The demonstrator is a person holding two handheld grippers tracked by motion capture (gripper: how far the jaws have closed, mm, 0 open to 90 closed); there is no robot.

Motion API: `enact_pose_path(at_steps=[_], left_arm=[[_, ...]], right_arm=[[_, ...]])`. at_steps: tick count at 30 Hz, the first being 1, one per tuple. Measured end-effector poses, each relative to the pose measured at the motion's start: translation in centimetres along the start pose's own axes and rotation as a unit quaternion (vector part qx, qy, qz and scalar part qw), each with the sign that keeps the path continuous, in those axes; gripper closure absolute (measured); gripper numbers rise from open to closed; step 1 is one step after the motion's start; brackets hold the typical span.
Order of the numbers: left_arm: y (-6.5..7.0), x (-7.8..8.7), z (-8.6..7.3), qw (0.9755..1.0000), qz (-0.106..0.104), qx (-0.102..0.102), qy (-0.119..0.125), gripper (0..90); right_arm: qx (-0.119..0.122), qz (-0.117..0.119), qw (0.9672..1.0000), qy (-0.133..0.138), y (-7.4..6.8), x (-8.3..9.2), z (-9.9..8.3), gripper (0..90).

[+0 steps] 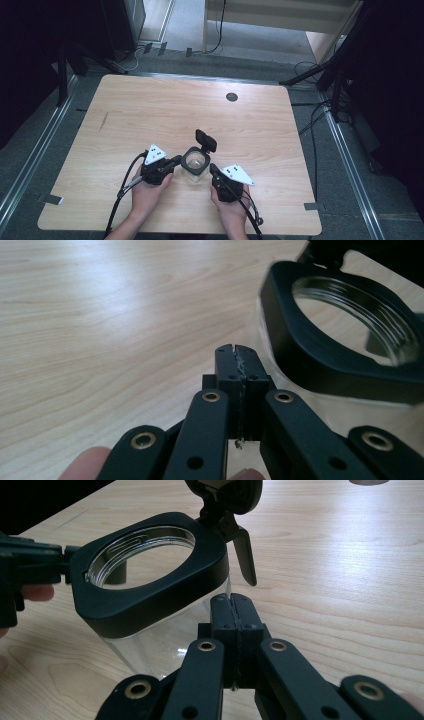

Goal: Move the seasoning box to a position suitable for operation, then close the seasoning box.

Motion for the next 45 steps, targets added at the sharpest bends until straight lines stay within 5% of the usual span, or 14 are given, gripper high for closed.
enact_pose_path(at_steps=[7,16,20,26,34,36,42,45], left_arm=[[1.1,1.0,-0.6,0.9997,-0.008,-0.021,0.0,90.0],[0.2,1.9,-1.7,0.9996,-0.009,-0.025,0.005,90.0],[0.3,3.3,-2.1,0.9993,-0.031,-0.017,0.013,90.0],[1.9,3.9,-2.7,0.9956,-0.068,-0.063,0.014,88.7],[1.0,4.5,-2.5,0.9961,-0.075,-0.041,0.022,86.0],[1.3,4.5,-2.6,0.9951,-0.088,-0.038,0.023,86.6],[3.4,3.8,-3.1,0.9899,-0.107,-0.093,0.01,87.8],[4.5,3.0,-3.1,0.9869,-0.129,-0.098,-0.002,86.9]], right_arm=[[0.006,0.011,0.9999,-0.003,0.2,-0.8,0.3,90.0],[0.013,0.032,0.9994,-0.003,0.5,-1.5,1.2,90.0],[0.013,0.033,0.9993,0.013,1.5,-2.1,3.7,90.0],[0.018,0.03,0.9989,0.032,1.7,-3.4,8.4,90.0],[0.021,0.036,0.9979,0.05,0.9,-3.9,12.4,90.0],[0.026,0.043,0.9976,0.047,0.5,-4.1,12.6,90.0],[0.032,0.048,0.9975,0.042,-0.1,-4.4,12.9,90.0],[0.035,0.052,0.9973,0.038,-0.5,-4.7,13.1,90.0]])
Point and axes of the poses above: each handheld gripper's, and its own axes: x roughly backward along the jaws, z roughly out of its top, y roughly to its right, the point moved 8 cm from there along -x, roughly forward along the jaws, and after that the axes turned 10 degrees about y, right-handed, at the moved point
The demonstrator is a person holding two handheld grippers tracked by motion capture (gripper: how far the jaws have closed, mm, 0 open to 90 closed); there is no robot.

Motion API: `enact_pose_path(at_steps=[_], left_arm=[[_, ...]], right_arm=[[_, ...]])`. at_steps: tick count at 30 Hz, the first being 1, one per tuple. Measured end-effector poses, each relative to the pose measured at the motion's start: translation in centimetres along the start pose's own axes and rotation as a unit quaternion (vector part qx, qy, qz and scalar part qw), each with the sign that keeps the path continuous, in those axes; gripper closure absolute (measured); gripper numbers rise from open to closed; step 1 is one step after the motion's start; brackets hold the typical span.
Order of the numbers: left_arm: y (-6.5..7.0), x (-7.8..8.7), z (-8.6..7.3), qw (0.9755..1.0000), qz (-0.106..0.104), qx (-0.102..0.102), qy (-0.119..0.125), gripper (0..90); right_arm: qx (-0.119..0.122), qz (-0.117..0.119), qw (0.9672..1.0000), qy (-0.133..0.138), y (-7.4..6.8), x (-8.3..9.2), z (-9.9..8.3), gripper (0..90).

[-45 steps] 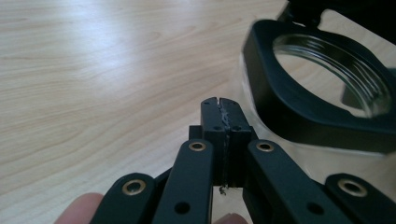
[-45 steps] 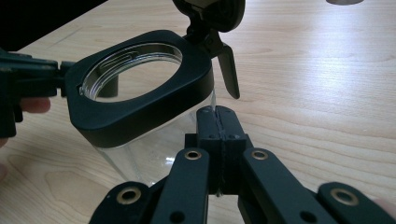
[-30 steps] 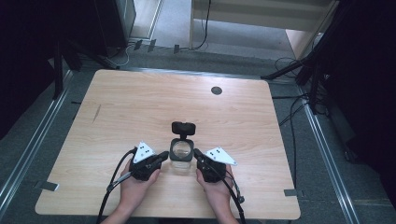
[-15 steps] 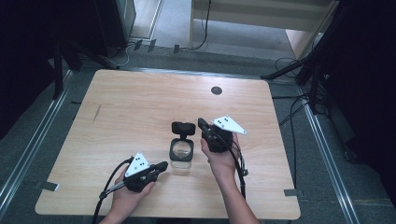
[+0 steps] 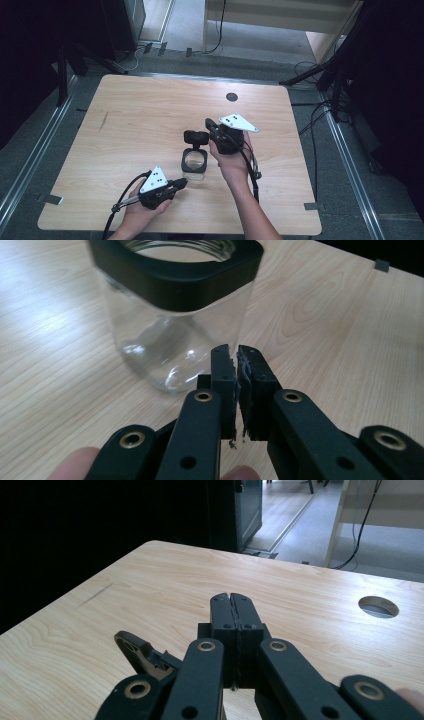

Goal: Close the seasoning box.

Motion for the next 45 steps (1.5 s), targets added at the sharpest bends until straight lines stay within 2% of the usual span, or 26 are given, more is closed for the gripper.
enact_pose_path(at_steps=[4,9,12,13,15,16,19,21,26,28,32,34,35,37,38,39,40,41,42,43,44,45], left_arm=[[0.4,-0.8,-0.1,0.9998,-0.005,-0.016,-0.008,86.9],[0.1,-1.2,-0.1,0.9999,-0.004,-0.007,-0.01,88.7],[0.1,-1.4,-0.1,0.9999,0.0,-0.01,-0.01,89.5],[0.1,-1.5,-0.1,0.9999,-0.001,-0.006,-0.01,89.9],[-0.1,-1.6,0.0,1.0,0.003,-0.001,-0.009,90.0],[-0.2,-1.6,0.0,1.0,0.005,0.005,-0.007,90.0],[-0.2,-1.6,0.0,1.0,0.007,0.004,-0.006,90.0],[-0.2,-1.6,0.0,1.0,0.008,0.003,-0.003,89.9],[-0.3,-1.5,0.0,1.0,0.007,0.004,-0.001,89.5],[-0.3,-1.5,0.0,1.0,0.007,0.004,-0.001,88.8],[-0.2,-1.3,0.1,1.0,-0.001,0.007,0.004,81.9],[-0.4,-0.6,0.2,0.9997,-0.006,0.015,0.018,76.7],[-0.5,-0.2,0.3,0.9994,-0.007,0.022,0.024,72.1],[-1.2,0.7,0.6,0.9982,-0.009,0.039,0.045,59.9],[-1.2,0.7,0.6,0.9982,-0.009,0.039,0.045,54.3],[-1.8,1.3,0.7,0.9975,0.001,0.043,0.056,54.3],[-2.7,2.2,0.9,0.996,0.007,0.06,0.066,42.8],[-2.7,2.2,0.9,0.996,0.007,0.06,0.066,36.4],[-3.2,2.8,0.9,0.9953,0.013,0.07,0.066,28.1],[-3.8,3.3,0.8,0.9949,0.024,0.073,0.065,28.1],[-4.5,4.2,0.7,0.9946,0.036,0.073,0.064,22.7],[-5.1,4.9,0.6,0.9938,0.05,0.074,0.066,18.8]], right_arm=[[0.007,0.008,0.9999,-0.007,-0.6,-0.3,0.0,90.0],[0.012,0.023,0.9996,-0.015,-1.4,0.0,-0.8,90.0],[0.015,0.027,0.9994,-0.016,-1.7,0.4,-1.0,90.0],[0.027,0.028,0.9991,-0.017,-2.0,0.9,-1.4,90.0],[0.031,0.028,0.9989,-0.019,-2.0,1.1,-1.6,90.0],[0.041,0.026,0.9985,-0.024,-2.2,1.6,-2.4,90.0],[0.045,0.031,0.9981,-0.031,-2.3,2.0,-3.2,90.0],[0.053,0.041,0.9967,-0.046,-2.7,2.5,-4.9,90.0],[0.051,0.045,0.9952,-0.071,-2.9,2.6,-7.9,90.0],[0.04,0.047,0.9961,-0.062,-2.8,2.6,-7.9,90.0],[0.038,0.04,0.9975,-0.044,-2.5,2.9,-7.1,90.0],[0.038,0.034,0.9982,-0.033,-2.1,3.3,-6.5,90.0],[0.038,0.03,0.9985,-0.027,-1.7,3.6,-6.2,83.6],[0.03,0.02,0.9993,-0.013,-0.8,4.1,-5.6,60.8],[0.03,0.02,0.9993,-0.013,-0.8,4.1,-5.6,60.8],[0.027,0.014,0.9995,-0.005,-0.2,4.5,-5.3,50.1],[0.015,0.0,0.9999,0.003,1.2,5.3,-4.8,30.9],[0.014,-0.007,0.9999,0.003,1.7,5.5,-4.8,25.5],[0.012,-0.015,0.9998,0.003,2.4,5.9,-4.7,20.4],[0.012,-0.015,0.9998,0.003,2.4,5.9,-4.7,20.4],[0.01,-0.024,0.9997,0.005,3.1,6.4,-4.7,17.8],[0.009,-0.041,0.9991,0.009,4.6,7.4,-4.8,15.5]])
Point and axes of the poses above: each handheld gripper's, and its own axes: x roughly backward along the jaws, z roughly out of its top, y roughly to its right, the point moved 8 cm from there along -x, roughly forward along the jaws, and after that the axes turned 10 degrees about y, right-handed, at the moved point
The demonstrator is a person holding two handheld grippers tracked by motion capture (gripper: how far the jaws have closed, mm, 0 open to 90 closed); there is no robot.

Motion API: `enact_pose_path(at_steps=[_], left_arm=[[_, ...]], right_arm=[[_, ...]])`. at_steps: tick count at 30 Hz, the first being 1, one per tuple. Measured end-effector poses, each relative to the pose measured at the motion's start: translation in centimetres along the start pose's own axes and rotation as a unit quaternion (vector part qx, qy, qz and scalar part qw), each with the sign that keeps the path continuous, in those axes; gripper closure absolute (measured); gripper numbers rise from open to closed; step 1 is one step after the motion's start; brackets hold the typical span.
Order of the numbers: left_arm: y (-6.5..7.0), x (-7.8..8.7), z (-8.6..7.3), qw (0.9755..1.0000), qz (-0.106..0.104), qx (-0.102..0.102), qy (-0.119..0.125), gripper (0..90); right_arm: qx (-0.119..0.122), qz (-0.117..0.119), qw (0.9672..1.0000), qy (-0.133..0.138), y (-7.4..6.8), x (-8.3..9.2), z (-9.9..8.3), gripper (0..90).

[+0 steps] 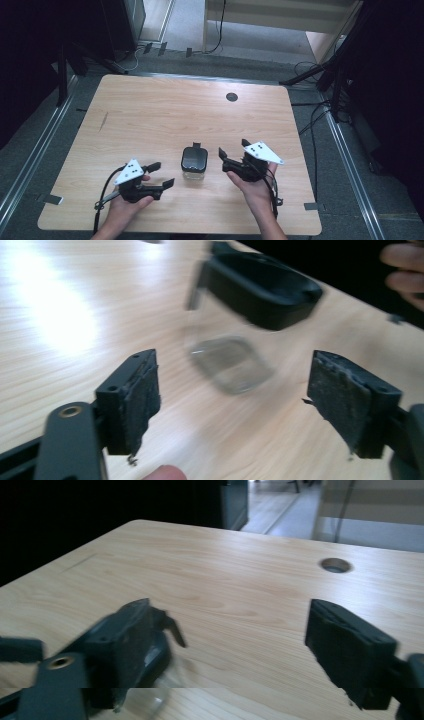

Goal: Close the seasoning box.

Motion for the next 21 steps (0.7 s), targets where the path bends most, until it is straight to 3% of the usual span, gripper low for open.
enact_pose_path(at_steps=[2,3,4,6,8,13,15,16,17,18,19,20,21], left_arm=[[-1.4,1.2,0.0,0.9998,0.021,0.002,0.002,17.5],[-2.9,2.7,0.0,0.999,0.042,0.013,0.007,17.5],[-2.9,2.7,0.0,0.999,0.042,0.013,0.007,17.4],[-4.6,4.2,0.0,0.9976,0.066,0.02,0.01,17.5],[-6.3,5.9,0.0,0.9955,0.09,0.026,0.017,17.6],[-9.9,9.9,-0.8,0.9891,0.14,0.041,0.02,17.9],[-10.4,10.5,-0.9,0.988,0.146,0.046,0.022,18.0],[-11.2,11.5,-1.2,0.9858,0.158,0.052,0.024,18.0],[-11.2,11.5,-1.2,0.9858,0.158,0.052,0.024,18.0],[-11.8,12.6,-1.3,0.9839,0.17,0.051,0.024,18.0],[-11.8,12.6,-1.3,0.9839,0.17,0.051,0.024,18.0],[-12.4,13.3,-1.3,0.9815,0.184,0.046,0.026,18.4],[-12.4,13.3,-1.3,0.9815,0.184,0.046,0.026,18.7]], right_arm=[[0.0,-0.005,1.0,0.002,0.5,0.3,0.0,15.1],[0.001,-0.021,0.9998,0.001,2.1,1.3,-0.4,15.0],[0.003,-0.026,0.9997,0.002,2.7,1.6,-0.6,15.0],[0.003,-0.033,0.9994,0.0,3.3,2.1,-0.8,14.9],[0.005,-0.056,0.9984,-0.005,5.5,3.5,-1.8,14.9],[-0.001,-0.083,0.9964,-0.02,8.3,5.7,-3.6,15.0],[-0.003,-0.09,0.9956,-0.026,9.1,6.5,-4.2,14.9],[-0.002,-0.094,0.9951,-0.029,9.7,7.1,-4.7,15.0],[-0.002,-0.099,0.9946,-0.032,10.0,7.4,-4.9,15.0],[-0.002,-0.103,0.9941,-0.034,10.5,7.9,-5.3,15.0],[-0.006,-0.106,0.9937,-0.035,10.9,8.4,-5.6,15.2],[-0.008,-0.108,0.9935,-0.036,11.2,8.7,-5.8,15.2],[-0.008,-0.108,0.9935,-0.036,11.2,8.7,-5.8,15.2]])
Point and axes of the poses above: each handheld gripper's, and its own axes: x roughly backward along the jaws, z roughly out of its top, y roughly to its right, the point moved 8 cm from there along -x, roughly forward along the jaws, and after that the axes turned 10 degrees about y, right-handed, at the moved point
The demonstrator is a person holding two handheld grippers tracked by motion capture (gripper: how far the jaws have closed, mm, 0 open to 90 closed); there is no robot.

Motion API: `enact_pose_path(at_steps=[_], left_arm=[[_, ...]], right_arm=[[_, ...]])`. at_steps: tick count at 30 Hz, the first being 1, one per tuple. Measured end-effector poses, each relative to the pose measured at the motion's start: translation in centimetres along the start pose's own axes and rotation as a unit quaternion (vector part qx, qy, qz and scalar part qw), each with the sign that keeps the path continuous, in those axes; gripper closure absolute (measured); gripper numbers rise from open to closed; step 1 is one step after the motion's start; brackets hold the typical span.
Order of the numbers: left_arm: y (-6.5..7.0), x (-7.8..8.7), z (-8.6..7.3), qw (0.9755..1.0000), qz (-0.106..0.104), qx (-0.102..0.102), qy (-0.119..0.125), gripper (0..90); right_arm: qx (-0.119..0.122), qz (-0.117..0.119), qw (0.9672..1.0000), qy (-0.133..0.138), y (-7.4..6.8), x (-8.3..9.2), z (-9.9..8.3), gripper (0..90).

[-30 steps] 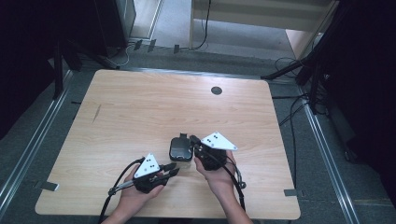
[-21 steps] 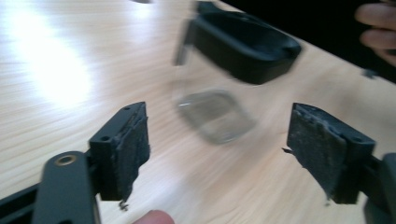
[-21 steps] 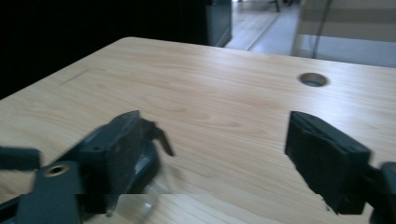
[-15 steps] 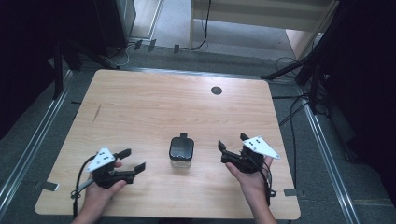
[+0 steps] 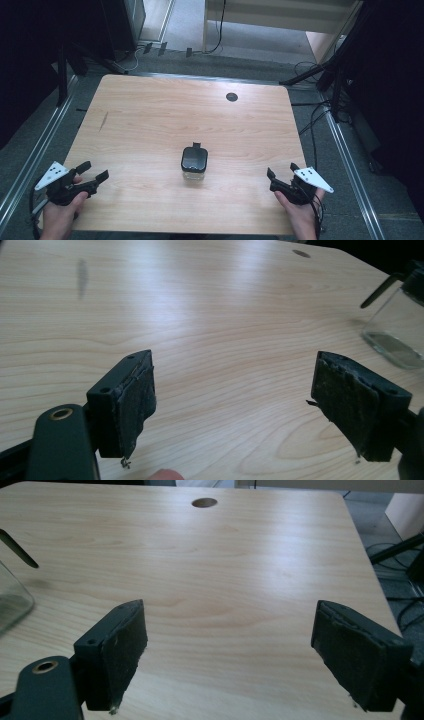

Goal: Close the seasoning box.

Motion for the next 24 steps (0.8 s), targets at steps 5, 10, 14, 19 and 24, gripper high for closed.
enact_pose_path(at_steps=[5,10,14,19,24], left_arm=[[-2.6,1.5,0.2,0.9992,0.033,0.016,0.015,18.7],[-3.2,2.0,0.2,0.9982,0.023,0.048,0.027,19.9],[-3.1,1.9,0.1,0.9983,0.022,0.045,0.029,20.4],[-2.7,1.4,-0.3,0.9992,0.028,0.027,0.01,20.7],[-3.0,1.2,-0.5,0.9985,0.043,0.033,0.0,21.8]], right_arm=[[-0.016,-0.021,0.9996,-0.013,2.3,1.2,-1.9,16.2],[-0.018,-0.03,0.9993,-0.013,3.3,1.5,-2.9,18.5],[-0.021,-0.029,0.9993,-0.011,3.3,1.3,-3.9,18.6],[0.025,-0.021,0.9994,-0.012,2.3,1.4,-4.2,19.8],[0.0,-0.022,0.9997,-0.012,2.7,1.5,-4.2,19.8]])
Point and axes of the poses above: each handheld gripper's, and its own axes: x roughly backward along the jaws, z roughly out of its top, y roughly to its right, the point moved 8 cm from there along -x, roughly forward along the jaws, and after that the axes turned 10 degrees about y, right-handed, at the moved point
